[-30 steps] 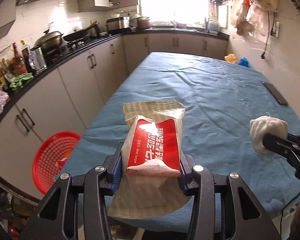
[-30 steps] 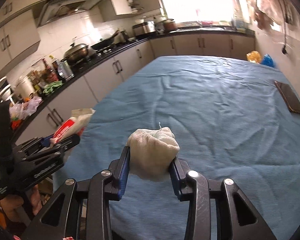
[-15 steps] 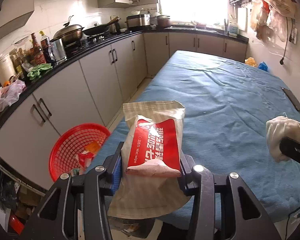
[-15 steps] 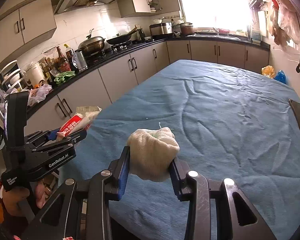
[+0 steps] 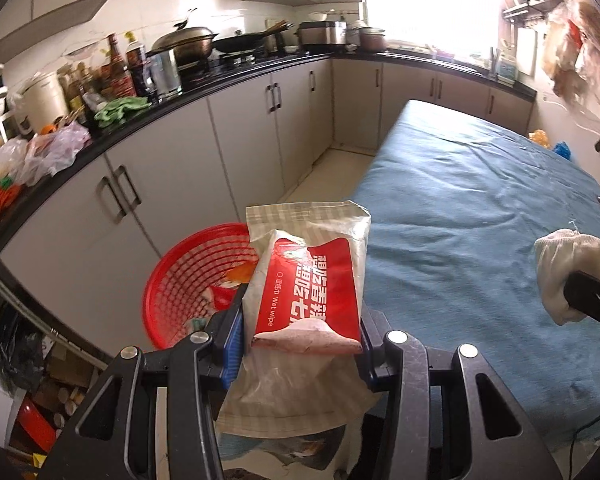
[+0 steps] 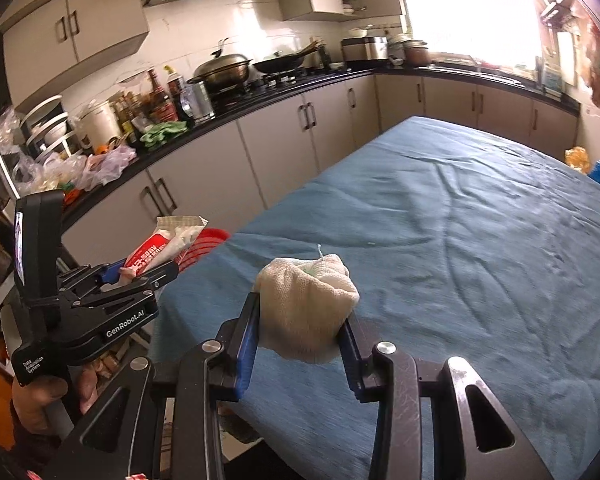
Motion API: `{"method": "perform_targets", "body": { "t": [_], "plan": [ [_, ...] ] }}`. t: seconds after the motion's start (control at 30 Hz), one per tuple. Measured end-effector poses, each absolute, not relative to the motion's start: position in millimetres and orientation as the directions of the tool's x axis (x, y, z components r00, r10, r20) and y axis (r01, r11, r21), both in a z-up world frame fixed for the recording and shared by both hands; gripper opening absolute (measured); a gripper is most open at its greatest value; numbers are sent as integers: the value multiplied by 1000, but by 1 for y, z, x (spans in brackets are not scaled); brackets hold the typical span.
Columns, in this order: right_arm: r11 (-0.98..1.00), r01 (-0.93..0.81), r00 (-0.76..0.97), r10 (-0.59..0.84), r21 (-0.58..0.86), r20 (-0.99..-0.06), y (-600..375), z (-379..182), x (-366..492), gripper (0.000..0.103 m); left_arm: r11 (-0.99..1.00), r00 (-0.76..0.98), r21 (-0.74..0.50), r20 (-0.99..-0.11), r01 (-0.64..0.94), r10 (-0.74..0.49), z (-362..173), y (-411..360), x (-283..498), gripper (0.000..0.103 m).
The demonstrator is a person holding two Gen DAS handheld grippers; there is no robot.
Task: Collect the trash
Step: 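Carry the wet-wipe pack to the basket with the left tool while the right tool carries the cloth, then open both tools over the red basket to drop the pack and cloth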
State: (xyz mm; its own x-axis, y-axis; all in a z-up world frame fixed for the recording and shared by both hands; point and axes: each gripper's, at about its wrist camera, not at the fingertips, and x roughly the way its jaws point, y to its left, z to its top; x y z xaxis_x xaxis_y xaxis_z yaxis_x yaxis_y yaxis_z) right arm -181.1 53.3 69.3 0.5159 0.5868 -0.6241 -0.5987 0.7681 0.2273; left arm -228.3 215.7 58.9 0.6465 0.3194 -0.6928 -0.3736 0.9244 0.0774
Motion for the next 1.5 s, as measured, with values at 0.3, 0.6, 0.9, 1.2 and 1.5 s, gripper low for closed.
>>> {"method": "perform_targets", "body": {
  "t": [0.3,0.6,0.9,1.2,1.5],
  "plan": [
    [711,-662,442,625,236,-643,108,63,-178,40,887,607,42,-714,-460,349,48,271,-241,44],
    [646,-694,334,680,317,-652,164,60,-149,40,853,597,-44,-733,-521,326,40,342,-242,44],
    [576,-686,193,734,444,-652,245,45,-107,43,829,577,-118,-771,-546,270,15,379,-233,44],
    [566,-644,141,749,515,-647,283,23,-83,62,828,588,-144,-769,-542,251,8,384,-236,60],
    [589,-652,211,745,477,-632,249,37,-93,65,835,585,-75,-748,-544,314,15,364,-243,65]
  ]
}}
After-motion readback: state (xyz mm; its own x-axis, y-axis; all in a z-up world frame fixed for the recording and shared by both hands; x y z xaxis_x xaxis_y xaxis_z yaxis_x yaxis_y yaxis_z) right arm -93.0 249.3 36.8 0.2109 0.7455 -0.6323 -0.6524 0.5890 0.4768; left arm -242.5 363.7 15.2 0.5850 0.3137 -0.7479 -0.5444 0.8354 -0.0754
